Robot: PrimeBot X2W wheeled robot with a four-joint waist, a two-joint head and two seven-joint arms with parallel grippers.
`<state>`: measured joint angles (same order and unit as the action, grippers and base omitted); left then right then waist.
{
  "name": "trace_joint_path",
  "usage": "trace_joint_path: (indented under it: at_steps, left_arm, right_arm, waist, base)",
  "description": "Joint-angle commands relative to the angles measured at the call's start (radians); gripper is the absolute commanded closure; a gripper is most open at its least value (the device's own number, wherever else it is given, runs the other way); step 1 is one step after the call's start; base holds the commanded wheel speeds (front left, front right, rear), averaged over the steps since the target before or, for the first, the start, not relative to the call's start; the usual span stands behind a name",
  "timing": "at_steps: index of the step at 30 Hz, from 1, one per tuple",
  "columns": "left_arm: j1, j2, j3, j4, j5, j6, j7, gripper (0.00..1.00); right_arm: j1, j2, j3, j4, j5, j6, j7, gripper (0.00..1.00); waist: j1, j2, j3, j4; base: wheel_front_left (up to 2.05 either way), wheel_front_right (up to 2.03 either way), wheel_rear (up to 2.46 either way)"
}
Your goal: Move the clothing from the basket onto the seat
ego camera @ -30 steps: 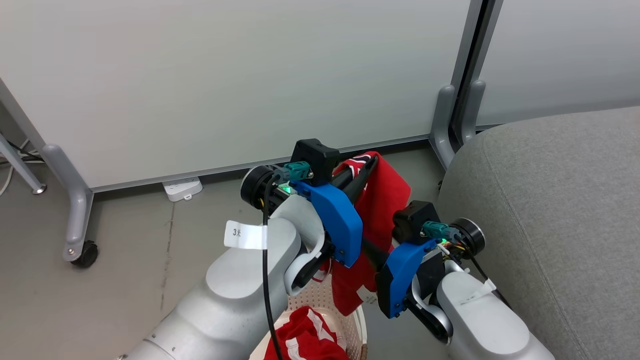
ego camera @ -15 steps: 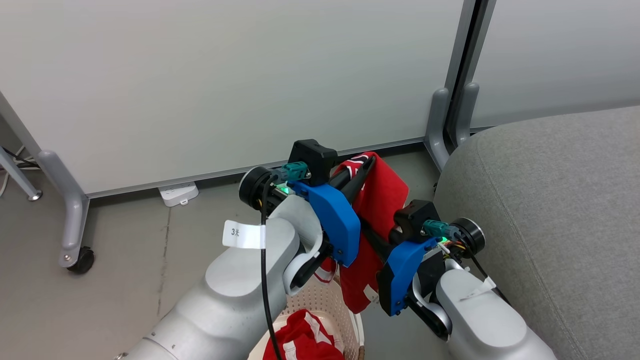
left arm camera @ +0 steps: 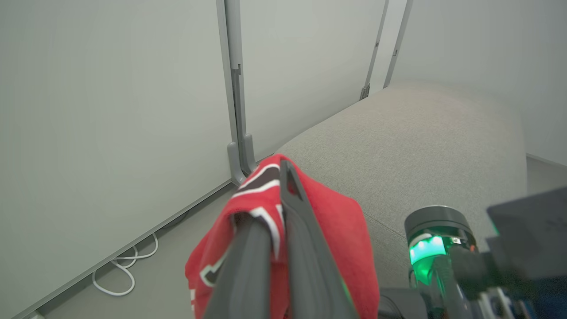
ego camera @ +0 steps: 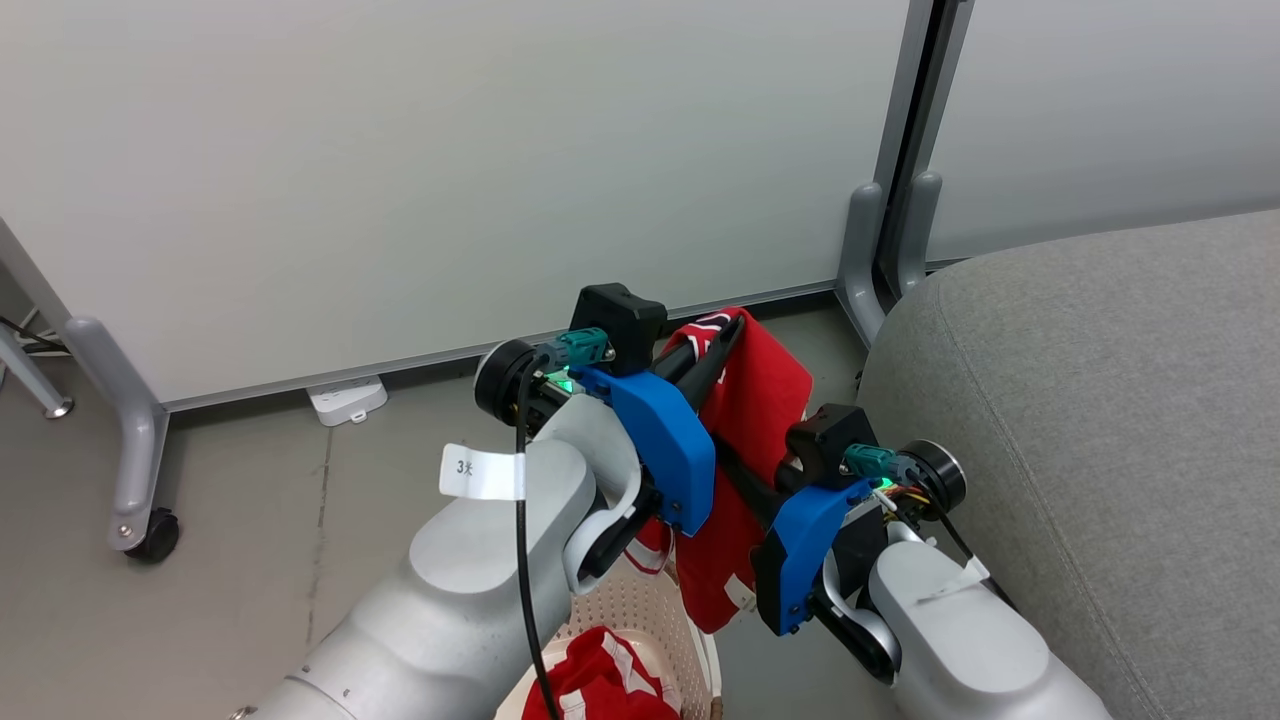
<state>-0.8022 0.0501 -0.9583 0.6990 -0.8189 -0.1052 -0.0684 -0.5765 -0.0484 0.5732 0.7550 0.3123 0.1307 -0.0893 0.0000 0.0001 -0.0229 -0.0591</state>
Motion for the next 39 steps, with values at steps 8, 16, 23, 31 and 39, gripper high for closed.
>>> trace_joint_path:
  at_steps: [8,16,23,31,39]
  left_arm:
    - [-0.002,0.000,-0.009,0.012,-0.013,0.001,-0.011,1.00]
    - [0.003,0.000,-0.018,0.022,-0.024,0.006,-0.008,0.00]
    - [0.035,0.023,-0.021,0.019,-0.017,0.002,-0.062,0.00]
    - [0.166,0.103,-0.029,-0.045,-0.016,-0.015,-0.168,0.00]
    - [0.332,0.203,0.062,-0.190,0.020,0.012,-0.198,0.00]
  right_arm:
    - [-0.024,-0.004,0.009,0.013,0.010,0.000,-0.012,1.00]
    - [-0.027,-0.004,0.015,0.020,0.019,0.000,-0.019,1.00]
    - [-0.033,-0.004,0.005,0.025,0.023,0.000,-0.029,1.00]
    - [-0.041,-0.006,-0.046,0.028,0.000,0.000,-0.048,1.00]
    - [-0.023,-0.012,-0.102,0.014,-0.021,0.000,-0.049,1.00]
  waist:
    - [0.0000,-0.0001,-0.004,-0.004]
    - [0.0000,-0.0001,-0.007,-0.004]
    - [0.0000,-0.0001,-0.005,-0.005]
    - [0.0000,-0.0001,0.000,-0.002]
    - [0.0000,-0.0001,0.008,0.009]
  base:
    - [0.00,0.00,0.00]
    - [0.00,0.00,0.00]
    - [0.00,0.00,0.00]
    - [0.00,0.00,0.00]
    - [0.00,0.00,0.00]
